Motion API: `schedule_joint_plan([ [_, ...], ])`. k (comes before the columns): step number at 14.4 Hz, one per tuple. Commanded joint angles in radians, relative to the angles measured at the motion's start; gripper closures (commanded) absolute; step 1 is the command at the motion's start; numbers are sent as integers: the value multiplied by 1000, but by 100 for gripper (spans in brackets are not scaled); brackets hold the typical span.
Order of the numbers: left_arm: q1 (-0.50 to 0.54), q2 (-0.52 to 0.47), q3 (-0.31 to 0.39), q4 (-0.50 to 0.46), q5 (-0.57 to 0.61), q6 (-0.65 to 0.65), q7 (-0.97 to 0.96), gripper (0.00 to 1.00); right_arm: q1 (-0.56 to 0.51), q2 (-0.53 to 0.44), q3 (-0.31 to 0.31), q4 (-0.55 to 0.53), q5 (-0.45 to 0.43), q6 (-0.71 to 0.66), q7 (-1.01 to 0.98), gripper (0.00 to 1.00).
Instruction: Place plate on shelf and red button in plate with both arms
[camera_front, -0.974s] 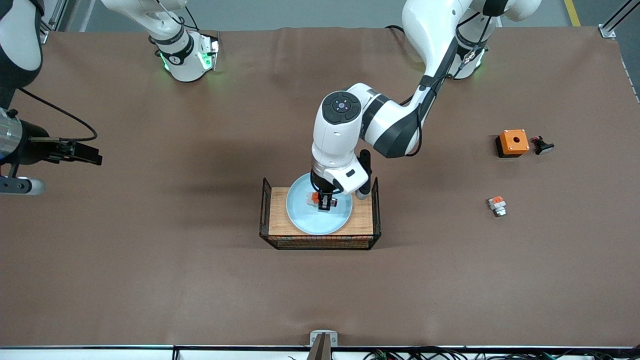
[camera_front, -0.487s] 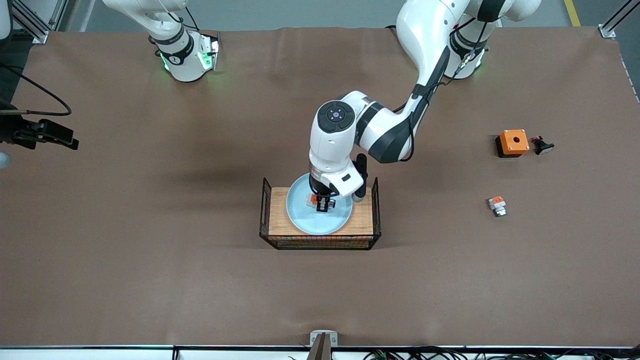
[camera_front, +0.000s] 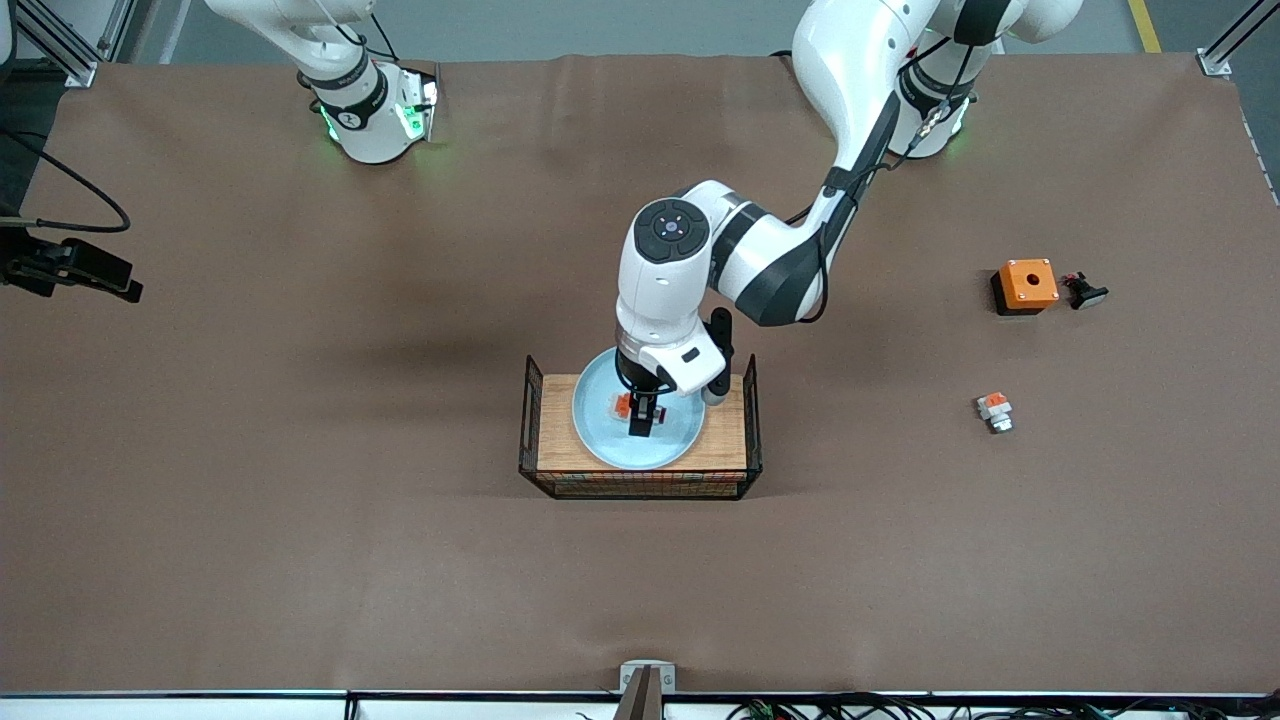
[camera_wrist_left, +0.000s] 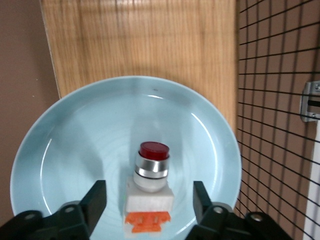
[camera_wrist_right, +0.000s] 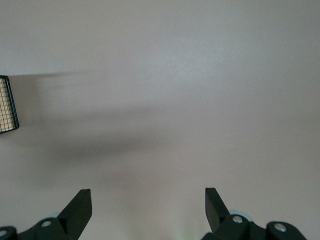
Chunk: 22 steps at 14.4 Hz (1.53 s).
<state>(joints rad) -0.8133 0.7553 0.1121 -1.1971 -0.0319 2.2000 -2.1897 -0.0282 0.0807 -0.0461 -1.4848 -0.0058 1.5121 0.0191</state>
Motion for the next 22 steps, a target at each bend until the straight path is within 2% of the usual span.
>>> schedule_joint_plan([
  [1,6,-74,7,-1,-14,-25,10,0,-13,-10,12,17,1,-3,13,0],
  [6,45,-207,12,-10,-11,-158,57,0,-6,-33,17,17,1,-67,19,0],
  [11,109,-342,9,-28,-16,-435,324,0,-1,-64,20,14,4,-121,29,0],
  [16,270,-477,8,-44,-75,-684,680,0,-3,-65,17,15,50,-112,13,0],
  [22,460,-709,9,-275,-72,-704,1121,0,-2,-75,17,14,44,-98,-42,0],
])
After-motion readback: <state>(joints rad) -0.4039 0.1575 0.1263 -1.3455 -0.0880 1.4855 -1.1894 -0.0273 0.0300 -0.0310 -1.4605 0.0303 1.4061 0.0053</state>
